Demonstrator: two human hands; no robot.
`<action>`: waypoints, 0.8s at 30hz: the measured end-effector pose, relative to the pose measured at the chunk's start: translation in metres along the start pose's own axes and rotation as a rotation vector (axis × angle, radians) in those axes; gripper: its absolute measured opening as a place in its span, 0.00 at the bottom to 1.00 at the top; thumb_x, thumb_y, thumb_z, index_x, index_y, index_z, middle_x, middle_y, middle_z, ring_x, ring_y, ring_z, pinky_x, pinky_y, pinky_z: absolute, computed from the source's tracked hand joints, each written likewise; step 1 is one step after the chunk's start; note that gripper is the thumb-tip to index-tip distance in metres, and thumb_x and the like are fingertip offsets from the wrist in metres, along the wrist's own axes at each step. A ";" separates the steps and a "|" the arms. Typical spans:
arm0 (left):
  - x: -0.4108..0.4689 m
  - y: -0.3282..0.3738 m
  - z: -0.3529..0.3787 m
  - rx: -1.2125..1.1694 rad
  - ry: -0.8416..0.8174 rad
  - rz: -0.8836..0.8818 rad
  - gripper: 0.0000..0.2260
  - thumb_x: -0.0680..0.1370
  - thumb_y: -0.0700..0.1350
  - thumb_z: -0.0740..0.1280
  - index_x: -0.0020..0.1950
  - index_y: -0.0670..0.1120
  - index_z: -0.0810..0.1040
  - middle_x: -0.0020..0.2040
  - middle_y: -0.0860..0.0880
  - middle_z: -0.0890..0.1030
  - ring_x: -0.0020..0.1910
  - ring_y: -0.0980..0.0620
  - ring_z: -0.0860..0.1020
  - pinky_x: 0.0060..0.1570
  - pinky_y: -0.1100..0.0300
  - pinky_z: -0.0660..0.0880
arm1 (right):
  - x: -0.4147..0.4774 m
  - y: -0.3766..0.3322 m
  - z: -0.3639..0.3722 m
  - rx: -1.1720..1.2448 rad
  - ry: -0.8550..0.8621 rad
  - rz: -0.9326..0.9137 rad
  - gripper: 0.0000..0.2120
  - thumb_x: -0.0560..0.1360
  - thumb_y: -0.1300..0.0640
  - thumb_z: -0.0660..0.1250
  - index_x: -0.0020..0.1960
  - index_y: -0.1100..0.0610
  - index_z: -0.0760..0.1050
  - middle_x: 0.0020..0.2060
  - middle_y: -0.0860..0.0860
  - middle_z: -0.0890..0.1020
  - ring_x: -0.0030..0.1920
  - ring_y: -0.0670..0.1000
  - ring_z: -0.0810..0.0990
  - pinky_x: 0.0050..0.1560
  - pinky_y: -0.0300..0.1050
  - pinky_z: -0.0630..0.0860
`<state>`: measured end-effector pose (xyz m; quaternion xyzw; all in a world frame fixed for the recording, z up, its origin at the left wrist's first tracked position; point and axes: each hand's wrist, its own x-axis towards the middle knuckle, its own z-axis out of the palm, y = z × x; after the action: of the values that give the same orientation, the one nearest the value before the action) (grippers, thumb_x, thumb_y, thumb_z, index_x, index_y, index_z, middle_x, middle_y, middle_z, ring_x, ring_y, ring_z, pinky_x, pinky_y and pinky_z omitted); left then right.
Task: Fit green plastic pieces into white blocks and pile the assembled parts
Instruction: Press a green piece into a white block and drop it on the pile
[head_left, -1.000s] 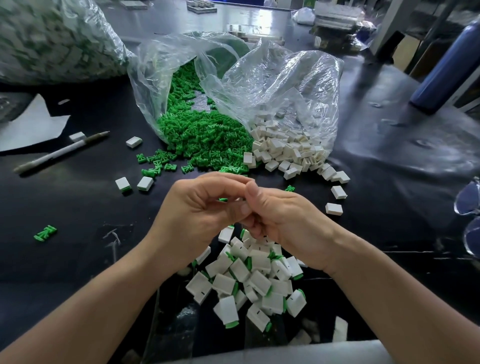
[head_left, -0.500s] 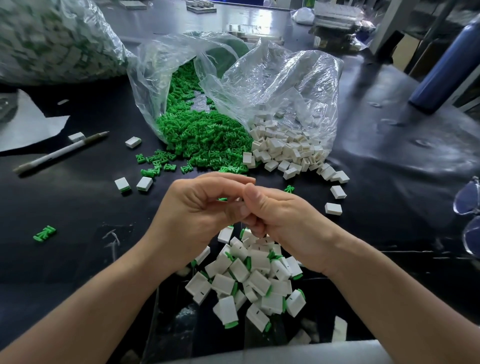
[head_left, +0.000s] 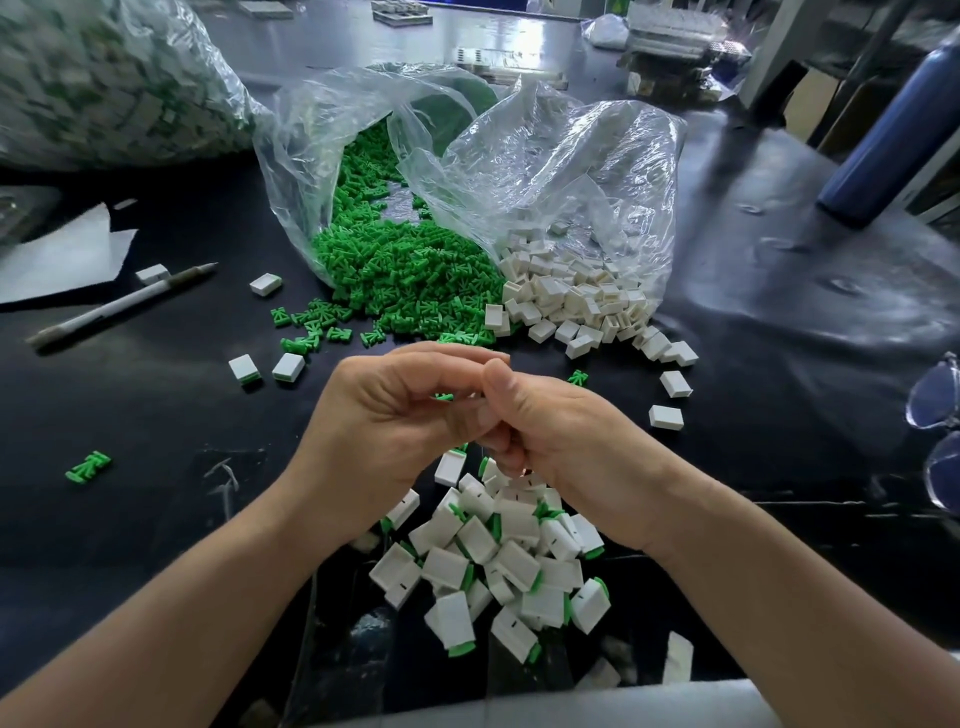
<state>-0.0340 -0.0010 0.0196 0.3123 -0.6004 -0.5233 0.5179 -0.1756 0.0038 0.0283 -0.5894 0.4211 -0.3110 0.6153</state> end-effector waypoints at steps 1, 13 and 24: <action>0.000 0.001 0.000 -0.027 -0.013 -0.004 0.09 0.65 0.34 0.67 0.44 0.36 0.80 0.46 0.39 0.82 0.35 0.41 0.81 0.36 0.52 0.81 | 0.000 0.001 -0.001 0.008 -0.014 -0.002 0.24 0.72 0.39 0.55 0.41 0.61 0.72 0.33 0.50 0.66 0.35 0.47 0.63 0.36 0.39 0.63; -0.001 0.001 -0.008 0.081 -0.102 -0.034 0.09 0.63 0.40 0.70 0.42 0.46 0.84 0.50 0.44 0.83 0.49 0.47 0.82 0.45 0.54 0.80 | 0.000 0.001 -0.006 0.082 -0.147 0.054 0.30 0.72 0.43 0.56 0.51 0.71 0.70 0.32 0.50 0.64 0.33 0.45 0.61 0.34 0.36 0.60; -0.003 -0.003 -0.001 0.035 -0.047 -0.005 0.10 0.65 0.36 0.67 0.44 0.43 0.82 0.51 0.43 0.82 0.45 0.49 0.83 0.43 0.60 0.79 | -0.004 -0.003 -0.001 0.124 -0.057 0.045 0.16 0.67 0.44 0.56 0.36 0.57 0.68 0.28 0.46 0.66 0.29 0.43 0.63 0.33 0.36 0.61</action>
<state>-0.0325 0.0006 0.0157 0.3105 -0.6206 -0.5211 0.4968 -0.1775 0.0062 0.0316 -0.5493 0.3966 -0.3055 0.6691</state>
